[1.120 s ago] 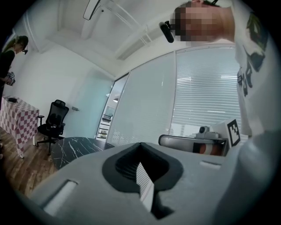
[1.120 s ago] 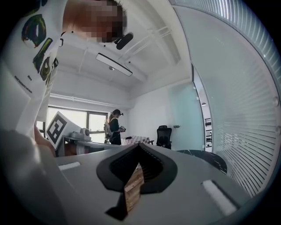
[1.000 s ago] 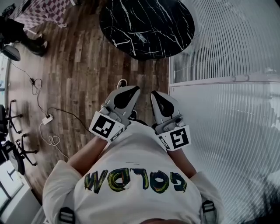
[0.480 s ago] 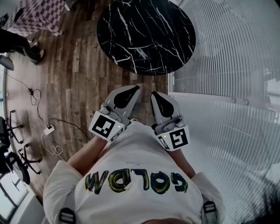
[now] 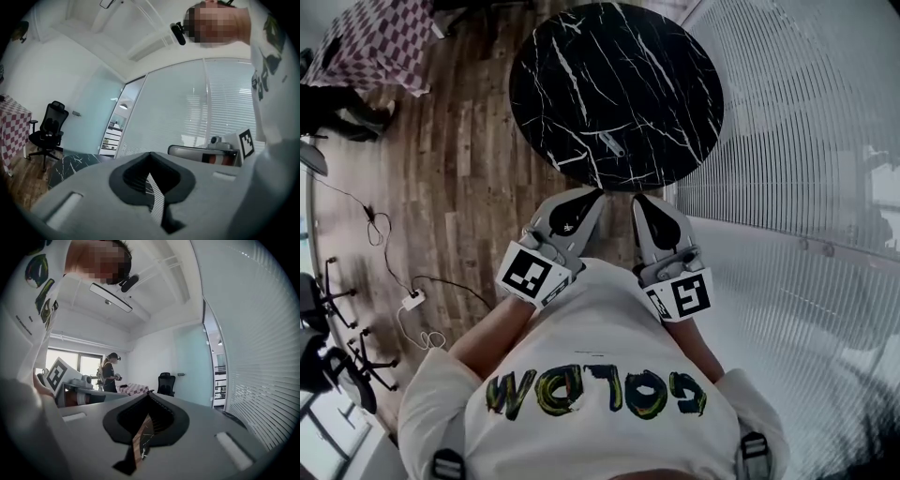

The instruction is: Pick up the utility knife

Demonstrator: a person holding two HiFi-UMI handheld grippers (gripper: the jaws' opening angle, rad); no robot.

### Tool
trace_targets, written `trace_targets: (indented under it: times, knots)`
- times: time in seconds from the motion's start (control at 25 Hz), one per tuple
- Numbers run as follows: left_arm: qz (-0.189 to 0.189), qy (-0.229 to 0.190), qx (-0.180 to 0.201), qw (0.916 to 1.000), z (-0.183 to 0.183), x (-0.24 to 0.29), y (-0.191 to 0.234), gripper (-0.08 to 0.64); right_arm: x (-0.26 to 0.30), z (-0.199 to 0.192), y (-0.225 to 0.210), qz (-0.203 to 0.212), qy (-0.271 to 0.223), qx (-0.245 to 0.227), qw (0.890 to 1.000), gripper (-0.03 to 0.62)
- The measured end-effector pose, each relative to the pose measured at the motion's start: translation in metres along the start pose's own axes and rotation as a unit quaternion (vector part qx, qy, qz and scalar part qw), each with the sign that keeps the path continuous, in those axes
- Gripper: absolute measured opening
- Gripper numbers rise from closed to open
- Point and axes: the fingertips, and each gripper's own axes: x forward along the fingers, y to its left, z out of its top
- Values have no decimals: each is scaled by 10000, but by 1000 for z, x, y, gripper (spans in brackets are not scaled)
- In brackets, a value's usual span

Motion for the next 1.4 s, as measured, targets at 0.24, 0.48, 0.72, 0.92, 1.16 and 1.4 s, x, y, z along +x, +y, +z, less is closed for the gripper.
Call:
trace_targets:
  times: [0.24, 0.48, 0.72, 0.92, 1.16, 1.4]
  knots:
    - [-21, 24, -58, 10000, 5, 12, 35, 3, 37, -3, -4, 16, 60, 24, 10000, 2]
    - [-125, 77, -32, 9999, 11, 23, 56, 2, 62, -2, -12, -7, 42, 67, 10000, 2]
    - [-136, 183, -18, 9997, 10, 30, 65, 2, 70, -4, -23, -87, 54, 110, 9999, 2]
    - [-83, 272, -85, 9996, 3, 37, 66, 3, 70, -10, -30, -6, 188, 137, 9997, 2]
    - [17, 313, -148, 9994, -2, 47, 68, 3, 73, -17, -42, 123, 443, 31, 9989, 2]
    - [180, 484, -233, 9984, -14, 56, 77, 3, 78, -30, -50, 311, 733, 13, 9968, 2]
